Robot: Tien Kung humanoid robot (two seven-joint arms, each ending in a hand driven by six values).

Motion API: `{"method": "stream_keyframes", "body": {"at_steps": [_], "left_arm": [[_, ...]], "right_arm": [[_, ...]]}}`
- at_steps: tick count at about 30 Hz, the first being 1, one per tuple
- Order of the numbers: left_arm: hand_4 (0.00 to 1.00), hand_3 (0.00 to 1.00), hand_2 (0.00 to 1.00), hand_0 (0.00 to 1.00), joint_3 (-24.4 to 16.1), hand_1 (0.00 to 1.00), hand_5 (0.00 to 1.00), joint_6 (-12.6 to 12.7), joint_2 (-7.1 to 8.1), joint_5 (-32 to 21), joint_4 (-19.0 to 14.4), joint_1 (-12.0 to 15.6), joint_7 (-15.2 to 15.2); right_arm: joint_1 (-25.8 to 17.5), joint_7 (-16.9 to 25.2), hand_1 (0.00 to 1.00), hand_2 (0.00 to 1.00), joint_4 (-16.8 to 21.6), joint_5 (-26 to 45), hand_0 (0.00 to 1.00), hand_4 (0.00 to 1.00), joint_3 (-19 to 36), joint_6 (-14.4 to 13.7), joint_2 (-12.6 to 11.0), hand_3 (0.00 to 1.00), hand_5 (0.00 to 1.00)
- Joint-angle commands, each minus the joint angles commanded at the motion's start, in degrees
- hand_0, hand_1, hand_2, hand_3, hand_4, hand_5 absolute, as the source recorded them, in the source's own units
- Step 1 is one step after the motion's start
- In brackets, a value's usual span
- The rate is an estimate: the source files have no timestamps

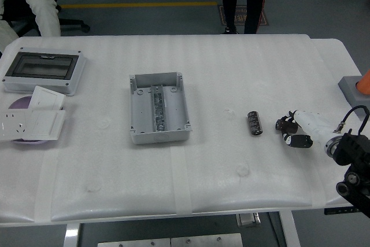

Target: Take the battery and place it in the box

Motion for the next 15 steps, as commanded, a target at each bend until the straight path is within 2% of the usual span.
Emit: {"method": "stream_keyframes", "body": {"at_steps": [15], "left_arm": [[0.54, 0.539, 0.559, 0.368, 1.0, 0.603, 0.002, 0.3, 0.16, -0.8, 0.0, 0.0, -0.7]], "right_arm": [[0.1, -0.2, 0.631, 0.69, -1.1, -1.2, 0.828, 0.467, -0.8, 0.0, 0.1, 0.731, 0.288]]}}
